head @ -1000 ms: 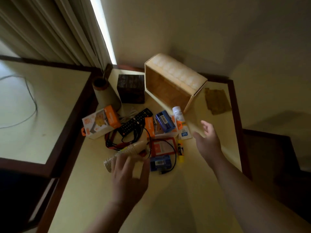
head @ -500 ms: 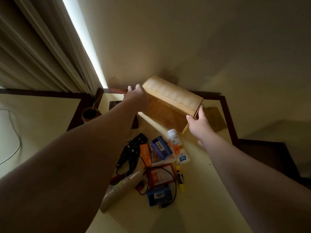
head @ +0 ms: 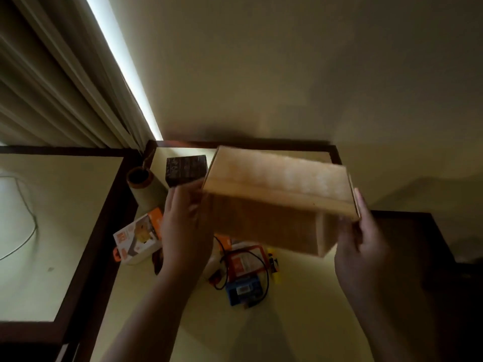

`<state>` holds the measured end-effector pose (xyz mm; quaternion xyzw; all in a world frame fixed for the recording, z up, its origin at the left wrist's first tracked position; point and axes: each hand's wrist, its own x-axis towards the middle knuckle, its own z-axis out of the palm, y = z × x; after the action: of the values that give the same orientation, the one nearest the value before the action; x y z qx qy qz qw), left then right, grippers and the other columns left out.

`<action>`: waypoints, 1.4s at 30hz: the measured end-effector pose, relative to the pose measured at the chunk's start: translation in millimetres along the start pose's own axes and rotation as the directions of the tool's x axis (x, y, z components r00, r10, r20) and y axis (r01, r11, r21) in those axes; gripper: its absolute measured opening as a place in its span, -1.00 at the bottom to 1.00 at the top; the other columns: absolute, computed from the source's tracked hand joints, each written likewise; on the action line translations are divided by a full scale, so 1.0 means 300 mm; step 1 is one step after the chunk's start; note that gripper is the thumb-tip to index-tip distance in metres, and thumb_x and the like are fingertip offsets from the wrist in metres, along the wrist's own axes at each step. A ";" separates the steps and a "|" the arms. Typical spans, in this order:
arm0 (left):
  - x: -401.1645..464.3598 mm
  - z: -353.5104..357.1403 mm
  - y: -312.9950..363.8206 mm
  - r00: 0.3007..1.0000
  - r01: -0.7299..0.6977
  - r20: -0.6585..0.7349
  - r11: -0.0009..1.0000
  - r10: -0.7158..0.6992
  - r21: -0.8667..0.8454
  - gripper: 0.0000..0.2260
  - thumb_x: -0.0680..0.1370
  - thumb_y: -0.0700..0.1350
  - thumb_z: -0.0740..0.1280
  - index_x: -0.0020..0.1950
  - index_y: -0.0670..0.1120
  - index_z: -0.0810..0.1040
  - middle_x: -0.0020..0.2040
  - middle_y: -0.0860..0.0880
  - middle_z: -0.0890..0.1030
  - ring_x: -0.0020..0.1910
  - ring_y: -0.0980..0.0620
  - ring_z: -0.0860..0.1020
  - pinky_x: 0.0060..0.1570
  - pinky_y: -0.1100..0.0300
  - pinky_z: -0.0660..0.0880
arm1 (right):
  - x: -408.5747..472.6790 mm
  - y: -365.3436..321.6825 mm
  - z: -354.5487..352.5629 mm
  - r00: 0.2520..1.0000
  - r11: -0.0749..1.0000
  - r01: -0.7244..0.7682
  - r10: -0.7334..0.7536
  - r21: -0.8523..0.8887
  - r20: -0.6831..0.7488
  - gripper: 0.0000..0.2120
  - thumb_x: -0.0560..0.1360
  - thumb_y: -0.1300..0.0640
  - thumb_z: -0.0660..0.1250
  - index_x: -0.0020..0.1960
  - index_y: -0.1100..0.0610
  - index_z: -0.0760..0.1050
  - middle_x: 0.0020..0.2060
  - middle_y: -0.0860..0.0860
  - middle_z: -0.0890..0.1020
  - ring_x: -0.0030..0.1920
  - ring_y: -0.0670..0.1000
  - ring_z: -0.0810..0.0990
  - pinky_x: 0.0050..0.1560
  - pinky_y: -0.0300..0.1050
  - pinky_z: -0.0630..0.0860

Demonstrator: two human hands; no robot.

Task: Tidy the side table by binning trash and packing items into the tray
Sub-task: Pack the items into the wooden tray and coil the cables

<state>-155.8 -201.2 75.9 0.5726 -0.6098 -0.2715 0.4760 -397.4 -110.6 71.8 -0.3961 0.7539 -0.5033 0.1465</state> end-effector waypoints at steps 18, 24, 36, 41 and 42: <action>-0.711 -0.238 -0.213 0.955 0.245 0.041 0.858 -0.294 0.452 -0.76 0.61 0.05 0.42 0.18 -0.04 0.74 -0.06 0.06 0.65 -0.17 0.04 0.60 -0.30 0.26 0.43 | -0.516 0.271 -0.140 0.857 0.807 -0.058 0.342 -0.588 0.385 -0.63 0.72 -0.11 0.09 0.07 0.05 0.59 -0.31 -0.05 0.59 -0.32 0.03 0.57 -0.39 -0.13 0.36; -0.677 -0.232 -0.246 0.942 0.258 0.077 0.849 -0.328 0.461 -0.75 0.62 0.07 0.40 0.20 -0.02 0.72 0.05 0.00 0.70 -0.13 0.07 0.59 -0.22 0.26 0.46 | -0.543 0.324 -0.068 0.870 0.849 -0.117 0.337 -0.514 0.359 -0.56 0.72 -0.19 -0.01 0.20 0.08 0.51 -0.25 -0.10 0.50 -0.30 -0.04 0.47 -0.36 -0.11 0.31; -0.212 -0.340 -0.437 0.888 0.217 0.129 0.650 -0.441 0.728 -0.31 0.50 0.18 0.47 0.54 0.10 0.23 0.47 -0.22 0.34 0.44 -0.29 0.32 0.34 -0.26 0.43 | -0.577 0.338 -0.048 0.889 0.812 -0.166 0.369 -0.560 0.272 -0.59 0.69 -0.24 -0.04 0.13 -0.04 0.47 -0.30 -0.06 0.60 -0.37 0.00 0.59 -0.40 -0.11 0.42; 0.102 -0.319 -0.644 0.798 -0.050 0.355 0.533 -0.487 0.845 0.11 0.20 0.52 0.44 0.60 0.12 0.08 0.51 -0.17 0.31 0.45 -0.33 0.32 0.34 -0.31 0.37 | -0.573 0.339 -0.042 0.878 0.779 -0.191 0.408 -0.598 0.250 -0.58 0.68 -0.27 -0.03 0.17 -0.04 0.48 -0.25 -0.08 0.60 -0.32 -0.01 0.59 -0.40 -0.14 0.35; 0.142 -0.308 -0.693 0.777 -0.080 0.389 0.536 -0.494 0.840 0.16 0.14 0.56 0.42 0.61 0.13 0.08 0.50 -0.17 0.33 0.44 -0.33 0.33 0.35 -0.31 0.36 | -0.572 0.339 -0.042 0.875 0.775 -0.193 0.414 -0.601 0.252 -0.58 0.68 -0.26 -0.03 0.18 -0.05 0.48 -0.24 -0.09 0.61 -0.31 -0.02 0.59 -0.40 -0.14 0.35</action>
<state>22.7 -263.1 -57.8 0.6840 -0.7011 -0.1761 -0.0984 -340.8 43.6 -42.1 -0.3796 0.8803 -0.1455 0.2445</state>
